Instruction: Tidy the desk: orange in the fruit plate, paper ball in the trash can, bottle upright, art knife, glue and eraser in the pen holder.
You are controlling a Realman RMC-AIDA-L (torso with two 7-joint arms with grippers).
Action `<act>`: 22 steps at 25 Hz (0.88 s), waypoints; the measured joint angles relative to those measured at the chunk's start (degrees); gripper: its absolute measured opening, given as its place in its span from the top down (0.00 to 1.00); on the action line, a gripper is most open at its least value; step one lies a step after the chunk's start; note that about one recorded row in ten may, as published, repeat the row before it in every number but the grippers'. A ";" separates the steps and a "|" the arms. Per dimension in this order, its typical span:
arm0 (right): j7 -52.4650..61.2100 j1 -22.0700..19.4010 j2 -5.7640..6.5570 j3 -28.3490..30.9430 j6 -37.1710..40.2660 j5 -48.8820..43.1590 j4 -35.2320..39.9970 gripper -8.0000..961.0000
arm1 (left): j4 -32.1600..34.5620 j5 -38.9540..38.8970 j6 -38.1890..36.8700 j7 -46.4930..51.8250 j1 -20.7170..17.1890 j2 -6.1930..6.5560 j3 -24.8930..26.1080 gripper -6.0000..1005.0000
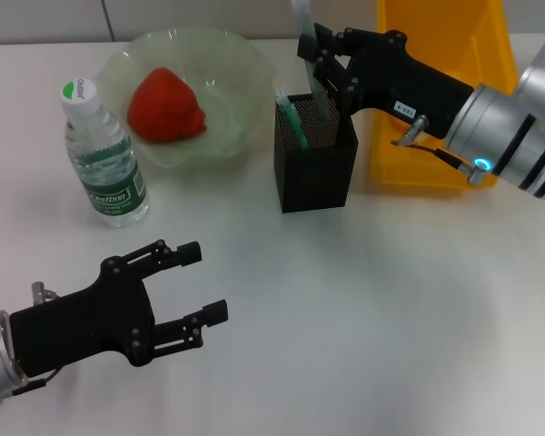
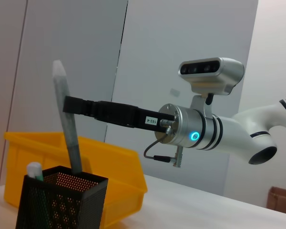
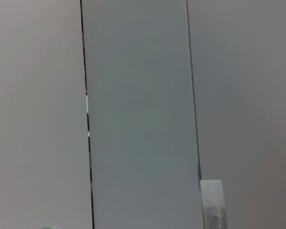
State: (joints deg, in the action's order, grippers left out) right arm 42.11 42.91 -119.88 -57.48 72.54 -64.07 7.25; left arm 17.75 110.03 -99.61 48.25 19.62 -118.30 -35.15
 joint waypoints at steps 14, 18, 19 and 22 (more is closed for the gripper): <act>-0.89 0.91 0.00 0.00 -1.61 0.00 0.00 0.79 | 0.00 0.00 -0.30 0.14 0.14 0.10 0.00 0.20; -1.44 0.93 0.00 0.01 -1.67 0.00 -0.01 0.73 | 0.00 -0.03 -0.49 0.19 0.06 0.10 0.00 0.20; -1.82 0.93 0.00 0.03 -1.67 0.00 -0.04 0.70 | 0.00 -0.03 -0.51 0.20 0.06 0.11 0.01 0.20; -2.91 0.93 0.00 0.09 -1.68 0.18 -0.19 0.64 | 0.00 -0.03 -0.51 0.20 0.06 0.11 0.01 0.20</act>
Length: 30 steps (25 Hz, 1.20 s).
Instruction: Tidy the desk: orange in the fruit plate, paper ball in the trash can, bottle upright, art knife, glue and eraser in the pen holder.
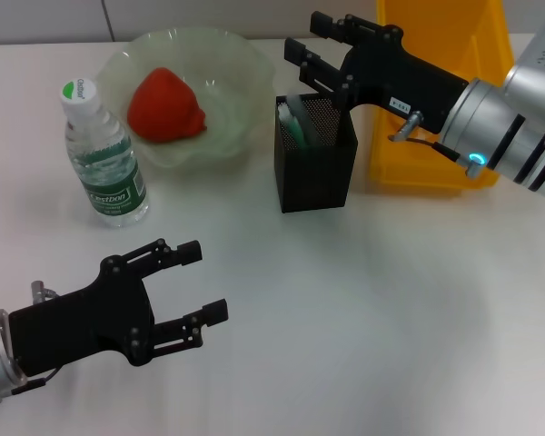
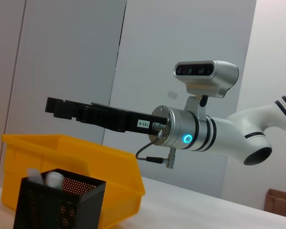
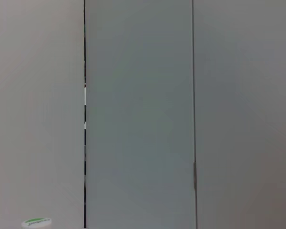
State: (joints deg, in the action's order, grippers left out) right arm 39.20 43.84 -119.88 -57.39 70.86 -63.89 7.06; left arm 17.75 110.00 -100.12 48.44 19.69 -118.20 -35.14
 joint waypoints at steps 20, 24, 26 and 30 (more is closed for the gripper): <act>0.92 -3.57 0.00 0.16 4.44 9.68 -0.23 0.15 | 0.00 -0.23 -0.27 0.51 0.52 0.02 0.15 0.20; 4.05 -7.01 0.27 0.10 9.86 11.09 0.63 0.15 | -0.05 -0.34 -0.27 0.72 0.64 0.00 0.34 0.20; 7.54 -9.44 0.53 -0.27 12.49 10.89 2.47 0.15 | -0.16 -0.90 -0.47 1.99 0.92 -0.01 1.10 0.20; 18.02 -15.57 0.87 -1.90 15.64 6.61 9.30 0.15 | 0.02 -0.97 -2.12 1.75 1.77 0.03 0.85 0.20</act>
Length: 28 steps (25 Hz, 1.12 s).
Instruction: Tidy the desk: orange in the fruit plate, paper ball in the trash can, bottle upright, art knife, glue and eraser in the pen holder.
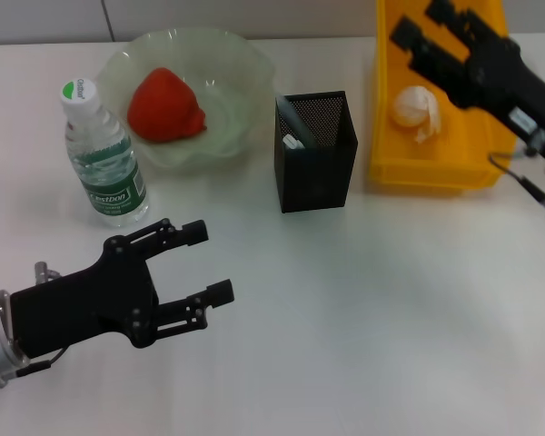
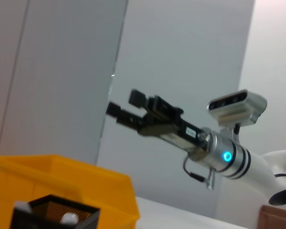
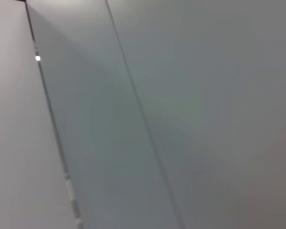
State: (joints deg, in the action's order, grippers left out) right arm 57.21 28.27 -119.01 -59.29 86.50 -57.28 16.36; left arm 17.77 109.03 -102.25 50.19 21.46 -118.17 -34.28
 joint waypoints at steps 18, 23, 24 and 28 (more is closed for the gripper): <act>7.12 -3.89 4.16 0.66 10.82 -43.87 9.29 0.15 | 3.23 7.61 -2.47 3.86 3.36 0.82 -0.39 0.20; 4.86 -3.86 4.15 1.17 10.70 -45.14 10.24 0.15 | 3.67 9.31 -2.45 4.03 3.75 0.90 -0.41 0.20; 4.53 -3.82 4.16 1.23 10.80 -45.17 10.33 0.15 | 3.80 10.32 -2.35 4.23 4.06 0.99 -0.42 0.20; 4.09 -3.33 4.12 1.16 10.42 -45.68 10.60 0.15 | 4.30 12.64 -2.29 6.06 5.30 1.10 -0.43 0.20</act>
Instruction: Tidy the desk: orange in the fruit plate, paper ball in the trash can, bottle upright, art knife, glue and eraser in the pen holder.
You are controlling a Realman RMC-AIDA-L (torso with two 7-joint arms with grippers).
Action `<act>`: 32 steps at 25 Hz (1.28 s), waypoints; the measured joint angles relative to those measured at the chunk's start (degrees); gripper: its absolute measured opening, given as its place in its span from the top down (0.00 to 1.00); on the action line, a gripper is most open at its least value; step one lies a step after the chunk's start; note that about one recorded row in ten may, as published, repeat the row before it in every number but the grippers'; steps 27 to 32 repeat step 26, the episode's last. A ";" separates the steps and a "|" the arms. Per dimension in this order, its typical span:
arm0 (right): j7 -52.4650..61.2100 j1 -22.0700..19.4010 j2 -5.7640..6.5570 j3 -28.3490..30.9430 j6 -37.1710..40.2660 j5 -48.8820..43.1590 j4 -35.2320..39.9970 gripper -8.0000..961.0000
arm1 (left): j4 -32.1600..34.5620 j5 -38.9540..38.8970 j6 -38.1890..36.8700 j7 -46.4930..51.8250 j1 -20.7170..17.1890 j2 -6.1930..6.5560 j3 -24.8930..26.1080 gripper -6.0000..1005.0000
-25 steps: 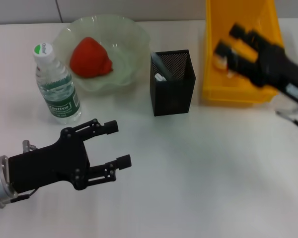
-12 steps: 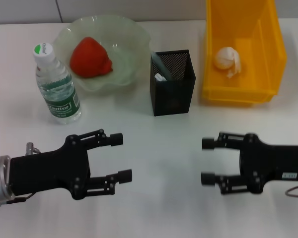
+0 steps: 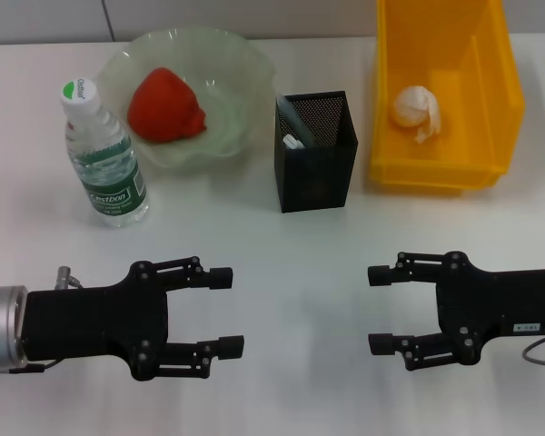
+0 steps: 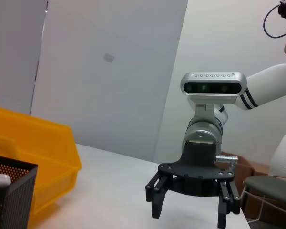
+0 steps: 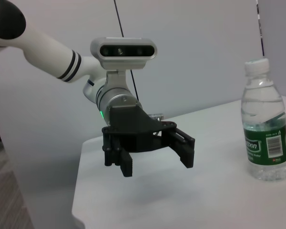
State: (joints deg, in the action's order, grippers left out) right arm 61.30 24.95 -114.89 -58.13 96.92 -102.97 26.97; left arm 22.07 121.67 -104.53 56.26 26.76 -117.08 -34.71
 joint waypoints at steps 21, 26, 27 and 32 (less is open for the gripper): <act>-0.66 1.49 -0.64 0.04 -0.37 0.11 0.18 0.16 | 1.70 0.36 -1.69 0.77 0.32 0.30 -0.45 0.20; -0.66 1.51 -0.95 0.04 -1.08 0.14 0.35 0.16 | 1.77 0.40 -1.88 0.79 0.03 0.58 -0.54 0.20; -0.66 1.51 -0.95 0.04 -1.08 0.14 0.35 0.16 | 1.77 0.40 -1.88 0.79 0.03 0.58 -0.54 0.20; -0.66 1.51 -0.95 0.04 -1.08 0.14 0.35 0.16 | 1.77 0.40 -1.88 0.79 0.03 0.58 -0.54 0.20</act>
